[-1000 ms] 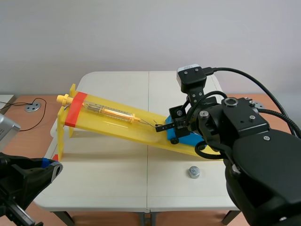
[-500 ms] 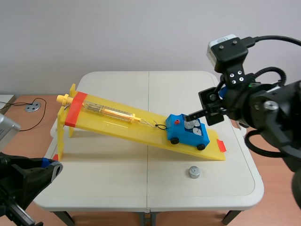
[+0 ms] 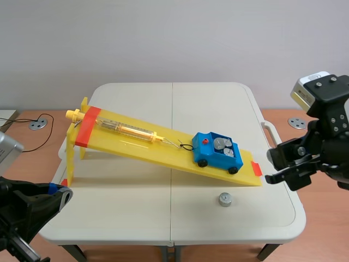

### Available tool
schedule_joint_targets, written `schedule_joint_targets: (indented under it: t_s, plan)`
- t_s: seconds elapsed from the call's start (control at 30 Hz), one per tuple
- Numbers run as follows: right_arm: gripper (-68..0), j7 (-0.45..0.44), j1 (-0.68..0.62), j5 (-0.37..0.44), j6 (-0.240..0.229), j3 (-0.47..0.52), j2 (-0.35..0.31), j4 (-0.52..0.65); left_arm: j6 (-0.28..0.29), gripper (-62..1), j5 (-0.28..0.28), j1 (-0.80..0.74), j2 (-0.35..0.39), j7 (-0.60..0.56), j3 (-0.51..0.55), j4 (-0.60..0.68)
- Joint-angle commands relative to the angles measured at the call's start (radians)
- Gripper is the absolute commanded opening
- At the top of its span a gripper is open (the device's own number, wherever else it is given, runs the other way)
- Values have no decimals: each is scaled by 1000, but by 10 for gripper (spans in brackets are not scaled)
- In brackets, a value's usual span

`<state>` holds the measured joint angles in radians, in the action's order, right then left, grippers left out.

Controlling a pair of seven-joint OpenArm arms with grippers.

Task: Place the four metal weights on the blue cart on the ramp.

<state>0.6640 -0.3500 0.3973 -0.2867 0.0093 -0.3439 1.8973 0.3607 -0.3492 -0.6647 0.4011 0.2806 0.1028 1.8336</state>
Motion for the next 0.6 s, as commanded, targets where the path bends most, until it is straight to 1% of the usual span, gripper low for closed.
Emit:
schedule_joint_targets:
  t_s: [0.0, 0.03, 0.2, 0.3, 0.37, 0.57]
  plan:
    - [-395, -107, 39, 14, 0, 5, -37, 84, 28, -569, -74, 20, -21, -97, 15, 45]
    - [-395, -121, 36, 12, 0, 3, -34, 72, 28, -569, -74, 20, -21, -97, 15, 45]
    - [-395, -207, 37, 7, -33, 0, -2, -24, 28, -569, -74, 20, -21, -97, 15, 45]
    - [-395, -252, 42, -18, -63, -13, 19, -77, 28, -569, -74, 20, -21, -97, 15, 45]
    - [-395, -266, 54, -36, -71, -30, 34, -108, 28, -569, -74, 20, -21, -97, 15, 45]
    - [-397, -318, 116, -115, -70, -96, 79, -206, 28, -569, -74, 20, -21, -97, 15, 45]
